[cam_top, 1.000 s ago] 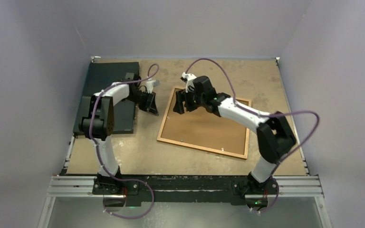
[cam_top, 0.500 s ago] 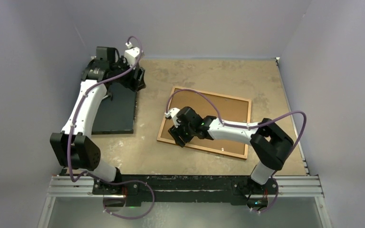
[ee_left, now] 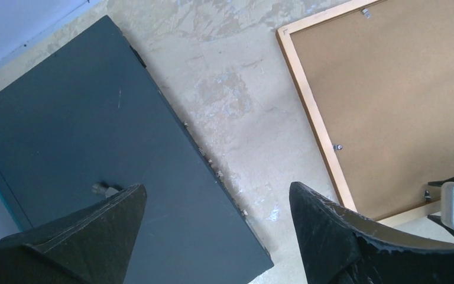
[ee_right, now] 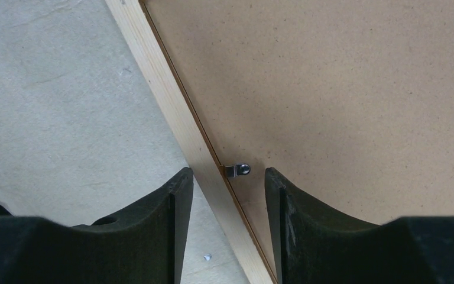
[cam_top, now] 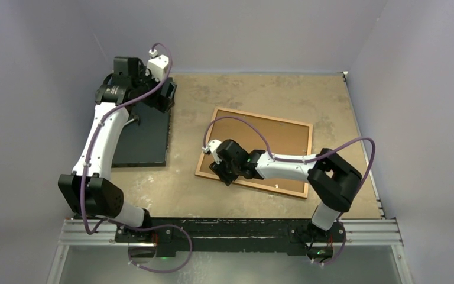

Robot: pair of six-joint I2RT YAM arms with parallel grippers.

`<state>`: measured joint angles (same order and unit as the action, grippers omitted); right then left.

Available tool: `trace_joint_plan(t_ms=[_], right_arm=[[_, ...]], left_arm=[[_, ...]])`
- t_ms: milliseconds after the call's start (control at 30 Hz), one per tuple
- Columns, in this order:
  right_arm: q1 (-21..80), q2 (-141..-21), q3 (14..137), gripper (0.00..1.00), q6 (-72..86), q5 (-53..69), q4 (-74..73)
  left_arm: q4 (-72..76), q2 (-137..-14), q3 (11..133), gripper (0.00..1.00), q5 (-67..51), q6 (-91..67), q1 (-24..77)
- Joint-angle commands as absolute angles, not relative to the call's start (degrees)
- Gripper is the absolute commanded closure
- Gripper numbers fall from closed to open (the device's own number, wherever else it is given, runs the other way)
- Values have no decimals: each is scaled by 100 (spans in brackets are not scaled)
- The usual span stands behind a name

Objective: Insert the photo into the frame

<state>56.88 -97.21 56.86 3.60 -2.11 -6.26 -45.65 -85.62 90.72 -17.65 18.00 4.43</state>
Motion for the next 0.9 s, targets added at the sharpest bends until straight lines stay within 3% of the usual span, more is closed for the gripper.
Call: trace_joint_plan(t_ms=[0,500,567,667,867], right_arm=[[5740,-9551,5576,50,308,-398,-491],[5975,-9765,5639,67,354,-726,-586],[5985,-9781,5722,73,359,-826,-576],[5981,-9810,5839,85,376,-931,-530],[5959,-9734,6281,95,537,-240,-523]], left_arm=[[-4384,-8336,9075,11,-2081,1655,396],[-4189,-8582,8810,10,-2557,1650,389],[-4143,-8505,8608,10,-2757,1865,394],[-3950,-8188,7934,10,-3115,2395,388],[-3341,-6895,5962,10,-3767,4240,389]])
